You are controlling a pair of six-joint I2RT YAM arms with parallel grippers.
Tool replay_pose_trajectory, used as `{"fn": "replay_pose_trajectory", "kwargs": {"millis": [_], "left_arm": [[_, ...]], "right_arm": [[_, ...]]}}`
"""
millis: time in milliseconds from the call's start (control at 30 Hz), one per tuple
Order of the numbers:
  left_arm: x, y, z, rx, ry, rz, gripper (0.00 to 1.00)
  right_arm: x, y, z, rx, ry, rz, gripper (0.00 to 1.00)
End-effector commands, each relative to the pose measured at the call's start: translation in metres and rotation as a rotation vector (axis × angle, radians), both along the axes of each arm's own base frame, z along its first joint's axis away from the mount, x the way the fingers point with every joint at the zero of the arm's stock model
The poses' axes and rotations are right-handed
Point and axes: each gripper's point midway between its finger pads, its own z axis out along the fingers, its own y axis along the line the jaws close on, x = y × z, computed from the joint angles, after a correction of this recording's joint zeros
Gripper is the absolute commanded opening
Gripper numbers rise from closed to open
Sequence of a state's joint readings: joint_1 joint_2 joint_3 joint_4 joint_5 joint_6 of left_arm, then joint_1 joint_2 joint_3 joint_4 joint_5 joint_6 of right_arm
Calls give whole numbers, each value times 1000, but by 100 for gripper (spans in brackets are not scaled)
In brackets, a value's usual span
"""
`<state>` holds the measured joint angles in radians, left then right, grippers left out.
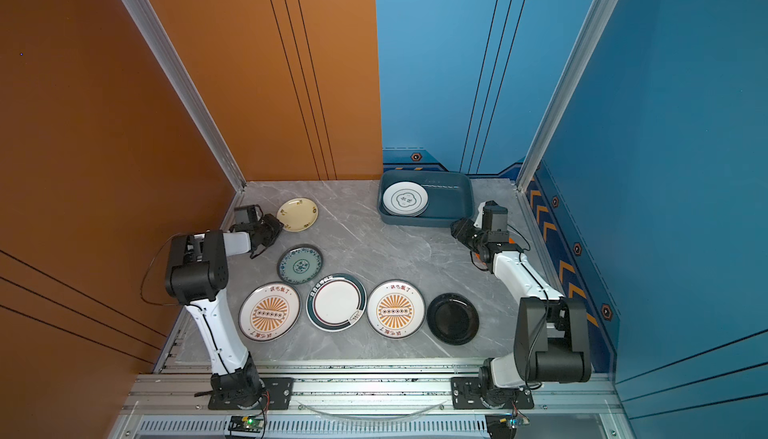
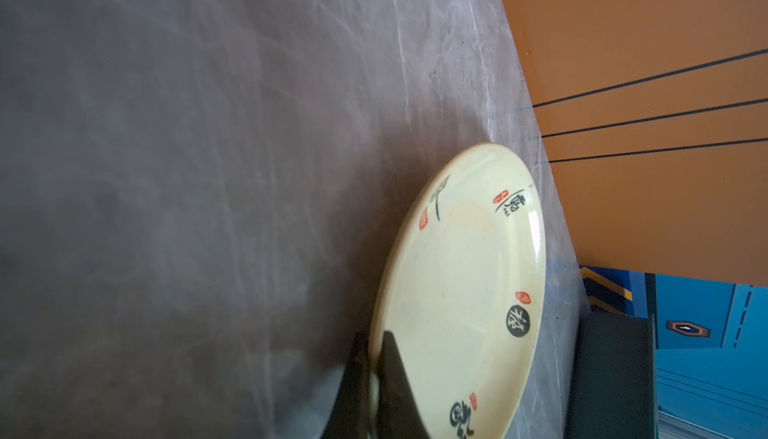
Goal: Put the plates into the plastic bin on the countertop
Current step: 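Grasp the cream plate rim with the left gripper and drag it toward the bin, then tilt the cream plate up with the left gripper while the right gripper grasps its rim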
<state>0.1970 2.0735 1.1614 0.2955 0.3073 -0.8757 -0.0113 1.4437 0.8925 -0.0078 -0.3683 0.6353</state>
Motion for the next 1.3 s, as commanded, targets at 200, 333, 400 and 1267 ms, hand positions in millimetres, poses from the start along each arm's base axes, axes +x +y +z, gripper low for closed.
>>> {"fn": "replay_pose_trajectory", "kwargs": {"millis": [200, 333, 400, 1267], "left_arm": [[-23, -38, 84, -32, -130, -90, 0], [-46, -82, 111, -31, -182, -196, 0], [-58, -109, 122, -35, -201, -271, 0], [-139, -302, 143, -91, -200, -858, 0]], "right_arm": [[-18, 29, 17, 101, -49, 124, 54], [-19, 40, 28, 183, -79, 158, 59], [-20, 48, 36, 233, -103, 187, 63], [-45, 167, 50, 340, -145, 615, 73]]}}
